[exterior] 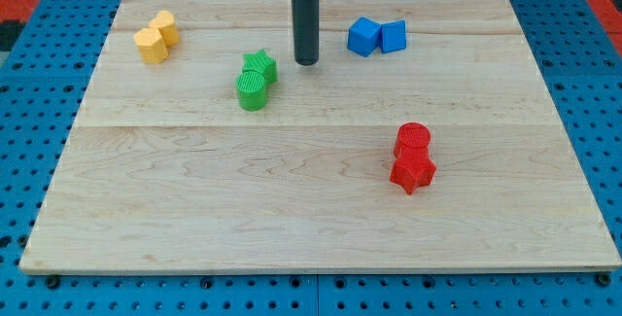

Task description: Separate red circle and red star

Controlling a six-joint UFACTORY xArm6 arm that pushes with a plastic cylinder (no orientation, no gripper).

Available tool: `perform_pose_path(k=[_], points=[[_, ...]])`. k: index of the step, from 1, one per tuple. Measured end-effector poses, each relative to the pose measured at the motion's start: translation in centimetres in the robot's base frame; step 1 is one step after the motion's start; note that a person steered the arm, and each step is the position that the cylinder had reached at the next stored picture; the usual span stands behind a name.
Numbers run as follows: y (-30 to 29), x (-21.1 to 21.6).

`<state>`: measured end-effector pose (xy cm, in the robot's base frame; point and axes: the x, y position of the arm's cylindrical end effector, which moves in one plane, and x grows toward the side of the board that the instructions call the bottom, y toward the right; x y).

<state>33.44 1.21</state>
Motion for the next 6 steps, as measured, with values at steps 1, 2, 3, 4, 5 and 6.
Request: perform_pose_path(k=[1, 2, 3, 4, 5, 6], points=[[13.0, 2.2], [21.4, 9.5], [18.1, 16.1], [9.9, 16.9], [1.6, 18.0], [1.4, 18.2]])
